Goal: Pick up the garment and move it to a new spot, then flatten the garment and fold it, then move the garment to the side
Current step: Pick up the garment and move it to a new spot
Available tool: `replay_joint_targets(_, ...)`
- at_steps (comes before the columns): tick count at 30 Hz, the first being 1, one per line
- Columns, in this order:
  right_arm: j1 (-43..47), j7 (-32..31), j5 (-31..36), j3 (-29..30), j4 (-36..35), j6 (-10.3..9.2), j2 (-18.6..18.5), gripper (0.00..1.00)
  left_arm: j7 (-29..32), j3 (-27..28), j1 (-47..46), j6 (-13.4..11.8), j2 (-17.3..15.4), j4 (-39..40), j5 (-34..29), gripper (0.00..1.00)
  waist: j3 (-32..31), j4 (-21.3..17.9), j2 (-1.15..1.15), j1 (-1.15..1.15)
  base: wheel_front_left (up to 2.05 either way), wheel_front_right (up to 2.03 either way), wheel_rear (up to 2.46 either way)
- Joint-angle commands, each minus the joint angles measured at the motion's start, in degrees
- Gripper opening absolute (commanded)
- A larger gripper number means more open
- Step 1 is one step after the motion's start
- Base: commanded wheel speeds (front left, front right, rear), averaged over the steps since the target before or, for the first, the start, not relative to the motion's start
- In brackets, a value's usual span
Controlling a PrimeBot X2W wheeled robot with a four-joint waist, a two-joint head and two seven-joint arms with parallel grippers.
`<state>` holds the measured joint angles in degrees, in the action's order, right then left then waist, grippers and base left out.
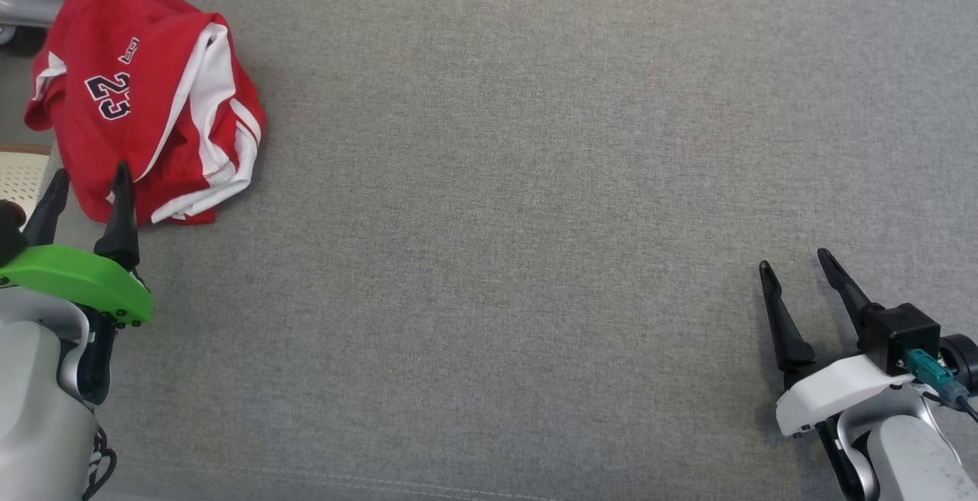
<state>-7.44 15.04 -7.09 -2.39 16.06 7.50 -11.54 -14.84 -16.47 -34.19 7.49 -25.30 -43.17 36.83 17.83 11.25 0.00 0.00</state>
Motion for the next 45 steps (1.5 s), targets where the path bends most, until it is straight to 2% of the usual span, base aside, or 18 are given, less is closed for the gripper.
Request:
replay_joint_targets(1, -0.79, 0.19, -0.40, 0.12, -0.24, -0.02, -0.34, 1.00, -0.15, -0.35, -1.12, -0.05, -0.48, -0.60, 1.53, 1.00, 0.80, -0.62, 0.00, 0.00, 0.00, 0.00, 0.00)
replay_joint_targets(7, -0.91, 0.19, -0.43, 0.15, -0.27, -0.02, -0.68, 1.00, -0.33, -2.06, -2.01, -0.05, -1.00, -4.11, 6.94, 1.00, 1.82, -1.70, 0.00, 0.00, 0.00, 0.00, 0.00)
replay_joint_targets(12, -0.82, 0.19, -0.57, -0.01, -0.37, -0.02, -0.96, 1.00, -0.41, -1.99, -1.63, -0.04, 0.10, -6.06, 9.60, 1.00, 1.94, -2.62, 0.00, 0.00, 0.00, 0.00, 0.00)
replay_joint_targets(19, -0.99, 0.19, -0.53, -0.05, -0.70, -0.02, -1.10, 1.00, -0.31, -0.02, -0.71, -0.04, -0.47, -1.31, 7.05, 1.00, 2.53, -3.24, 0.00, 0.00, 0.00, 0.00, 0.00)
replay_joint_targets(20, -1.03, 0.19, -0.45, -0.16, -0.68, -0.02, -0.98, 1.00, -0.31, 0.56, -0.34, -0.04, -0.16, -0.71, 6.73, 0.85, 2.56, -3.33, 0.00, 0.00, 0.00, 0.00, 0.00)
replay_joint_targets(21, -1.09, 0.19, -0.44, -0.29, -0.63, -0.02, -0.86, 1.00, -0.30, 0.99, -0.17, -0.04, 0.00, -0.18, 6.08, 0.38, 2.58, -3.40, 0.00, 0.00, 0.00, 0.00, 0.00)
replay_joint_targets(22, -1.17, 0.19, -0.47, -0.39, -0.56, -0.02, -0.75, 1.00, -0.30, 1.33, -0.06, -0.04, 0.18, 0.29, 5.63, 0.00, 2.57, -3.49, 0.00, 0.00, 0.00, 0.00, 0.00)
replay_joint_targets(26, -1.31, 0.19, -0.92, -0.69, -0.20, -0.02, -0.10, 1.00, -0.31, 2.51, 0.10, -0.04, 0.50, 2.60, 3.96, 0.00, 2.01, -3.83, 0.00, 0.00, 0.00, 0.00, 0.00)
replay_joint_targets(29, -1.37, 0.19, -1.20, -0.78, 0.39, -0.02, 0.81, 1.00, -0.31, 4.20, 0.19, -0.04, 0.96, 7.30, 1.16, 0.00, 0.57, -4.35, 0.00, 0.00, 0.00, 0.00, 0.00)
replay_joint_targets(34, -1.14, 0.19, -1.74, -1.03, 1.05, -0.02, 2.33, 1.00, -0.31, 3.92, -0.09, -0.04, 2.88, 16.63, -3.10, 0.00, -1.88, -5.43, 0.00, 0.00, 0.00, 0.00, 0.00)
replay_joint_targets(39, -0.69, 0.19, -2.28, -1.37, 1.72, -0.02, 3.72, 1.00, -0.31, -0.28, -0.84, -0.04, 6.37, 25.78, -7.15, 0.00, -4.38, -7.23, 0.00, 0.00, 0.00, 0.00, 0.00)
replay_joint_targets(45, -0.43, 0.18, -2.87, -1.66, 2.20, -0.02, 4.69, 1.00, -0.31, -7.03, -2.66, -0.04, 10.01, 31.15, -8.59, 0.00, -5.81, -10.06, 0.00, 0.00, 0.00, 0.00, 0.00)
